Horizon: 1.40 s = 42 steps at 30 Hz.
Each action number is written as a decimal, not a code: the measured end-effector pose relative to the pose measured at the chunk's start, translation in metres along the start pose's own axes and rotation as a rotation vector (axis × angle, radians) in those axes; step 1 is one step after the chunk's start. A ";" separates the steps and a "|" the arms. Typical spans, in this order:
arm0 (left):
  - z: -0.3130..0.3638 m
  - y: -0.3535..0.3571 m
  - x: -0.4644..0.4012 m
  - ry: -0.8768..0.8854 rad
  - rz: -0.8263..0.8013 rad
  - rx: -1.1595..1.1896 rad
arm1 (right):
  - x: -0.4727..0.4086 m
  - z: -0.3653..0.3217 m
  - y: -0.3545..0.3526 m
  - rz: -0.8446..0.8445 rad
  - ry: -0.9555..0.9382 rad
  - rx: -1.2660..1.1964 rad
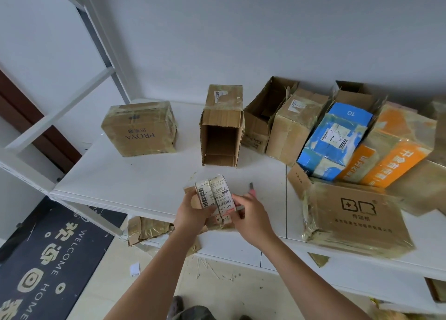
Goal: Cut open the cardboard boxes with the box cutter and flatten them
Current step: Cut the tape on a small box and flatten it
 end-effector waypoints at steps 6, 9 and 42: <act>0.002 -0.004 0.008 0.041 0.064 -0.242 | 0.003 0.003 0.008 -0.024 0.039 0.053; 0.001 -0.003 0.013 0.070 0.082 -0.268 | 0.001 0.005 0.014 -0.030 0.086 0.104; 0.067 -0.016 0.031 0.494 0.088 -0.388 | 0.002 -0.017 -0.024 -0.081 0.079 -0.208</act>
Point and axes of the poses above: each hand's wrist, its own x-axis away from the middle knuckle, its own y-axis out of the palm, z = x × y, the point moved 8 cm from there along -x, towards the middle knuckle, and after that the axes turned 3 degrees about y, right-handed, at the moved point
